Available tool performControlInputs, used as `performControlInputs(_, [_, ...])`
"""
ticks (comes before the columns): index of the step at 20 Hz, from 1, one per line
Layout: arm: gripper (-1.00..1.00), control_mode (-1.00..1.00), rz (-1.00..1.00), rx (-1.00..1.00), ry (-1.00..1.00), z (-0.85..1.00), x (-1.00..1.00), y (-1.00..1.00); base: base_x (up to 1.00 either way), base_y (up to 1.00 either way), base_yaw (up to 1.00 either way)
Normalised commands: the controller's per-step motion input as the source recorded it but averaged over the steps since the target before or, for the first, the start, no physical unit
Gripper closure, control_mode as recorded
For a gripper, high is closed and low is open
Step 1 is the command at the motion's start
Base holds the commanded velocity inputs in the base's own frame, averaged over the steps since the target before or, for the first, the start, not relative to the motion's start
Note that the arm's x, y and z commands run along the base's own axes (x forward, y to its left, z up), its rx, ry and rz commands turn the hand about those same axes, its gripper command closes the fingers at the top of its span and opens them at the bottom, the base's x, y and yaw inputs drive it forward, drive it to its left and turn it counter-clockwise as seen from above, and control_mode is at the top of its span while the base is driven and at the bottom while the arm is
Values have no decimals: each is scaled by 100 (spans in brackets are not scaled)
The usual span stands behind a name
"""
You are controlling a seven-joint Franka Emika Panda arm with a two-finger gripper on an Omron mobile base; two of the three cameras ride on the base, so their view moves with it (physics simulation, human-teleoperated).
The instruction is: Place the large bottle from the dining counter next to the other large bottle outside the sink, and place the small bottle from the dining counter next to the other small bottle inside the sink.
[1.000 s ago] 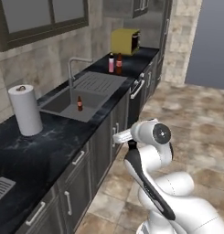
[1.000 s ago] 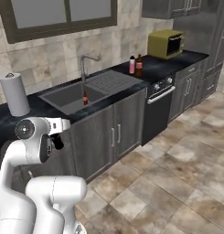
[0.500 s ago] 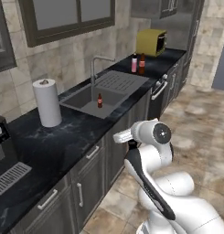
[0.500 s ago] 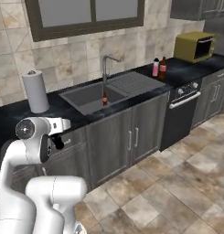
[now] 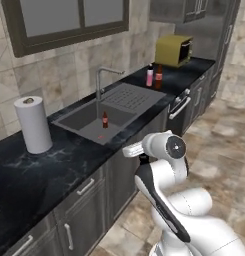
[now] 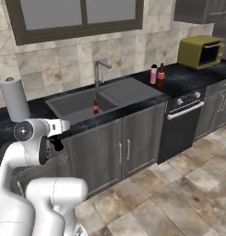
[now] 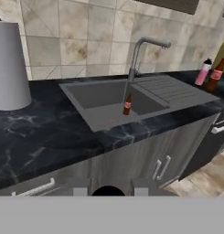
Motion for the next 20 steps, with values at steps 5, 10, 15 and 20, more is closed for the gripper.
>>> performControlInputs(5, [100, 100, 0, 0, 0, 0, 0, 0, 68, -31, 20])
performControlInputs(10, [100, 100, 0, 0, 0, 0, 0, 0, 71, -8, 24])
performControlInputs(15, [100, 100, 0, 0, 0, 0, 0, 0, 70, 0, 28])
performControlInputs(20, [100, 100, 0, 0, 0, 0, 0, 0, 49, -8, 28])
